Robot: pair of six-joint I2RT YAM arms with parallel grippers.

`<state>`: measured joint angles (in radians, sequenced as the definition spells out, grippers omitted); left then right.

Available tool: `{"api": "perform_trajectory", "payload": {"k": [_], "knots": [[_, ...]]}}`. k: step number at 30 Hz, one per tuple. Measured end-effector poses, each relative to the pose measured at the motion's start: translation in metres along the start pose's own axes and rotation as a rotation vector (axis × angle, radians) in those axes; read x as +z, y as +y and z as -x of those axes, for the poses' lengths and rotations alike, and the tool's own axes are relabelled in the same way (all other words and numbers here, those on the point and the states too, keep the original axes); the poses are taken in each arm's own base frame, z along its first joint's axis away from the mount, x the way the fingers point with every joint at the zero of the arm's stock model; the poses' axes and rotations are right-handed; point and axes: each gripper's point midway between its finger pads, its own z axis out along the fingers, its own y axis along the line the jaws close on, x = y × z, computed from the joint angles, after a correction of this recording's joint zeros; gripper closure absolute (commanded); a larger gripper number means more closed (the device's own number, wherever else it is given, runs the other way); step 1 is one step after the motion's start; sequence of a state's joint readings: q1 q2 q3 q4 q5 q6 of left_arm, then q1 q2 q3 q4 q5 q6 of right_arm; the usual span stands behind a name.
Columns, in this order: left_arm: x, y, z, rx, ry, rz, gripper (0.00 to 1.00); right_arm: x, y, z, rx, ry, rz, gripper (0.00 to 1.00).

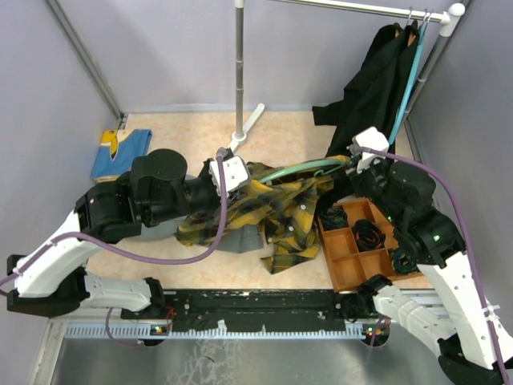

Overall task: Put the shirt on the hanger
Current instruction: Hang the shirt on the hanger.

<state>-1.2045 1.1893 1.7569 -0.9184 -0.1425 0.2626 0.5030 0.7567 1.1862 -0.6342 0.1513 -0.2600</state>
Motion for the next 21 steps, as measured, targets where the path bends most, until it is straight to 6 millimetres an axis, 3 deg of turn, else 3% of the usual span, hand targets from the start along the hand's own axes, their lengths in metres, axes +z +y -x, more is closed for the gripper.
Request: {"api": "perform_trajectory", "payload": {"k": [4, 11, 16, 21], "knots": [[0.004, -0.002, 0.004, -0.003, -0.018, -0.010, 0.65, -0.001, 0.009, 0.001, 0.004, -0.022, 0.049, 1.00], [0.010, -0.005, 0.001, -0.006, -0.019, -0.017, 0.69, -0.002, 0.013, -0.004, 0.022, -0.027, 0.061, 1.00], [0.010, -0.007, -0.001, -0.015, -0.030, -0.018, 0.97, -0.004, 0.015, -0.004, 0.039, -0.030, 0.067, 1.00], [0.007, -0.008, 0.002, -0.020, -0.045, -0.026, 1.00, -0.005, 0.014, -0.004, 0.082, -0.030, 0.051, 1.00]]}}
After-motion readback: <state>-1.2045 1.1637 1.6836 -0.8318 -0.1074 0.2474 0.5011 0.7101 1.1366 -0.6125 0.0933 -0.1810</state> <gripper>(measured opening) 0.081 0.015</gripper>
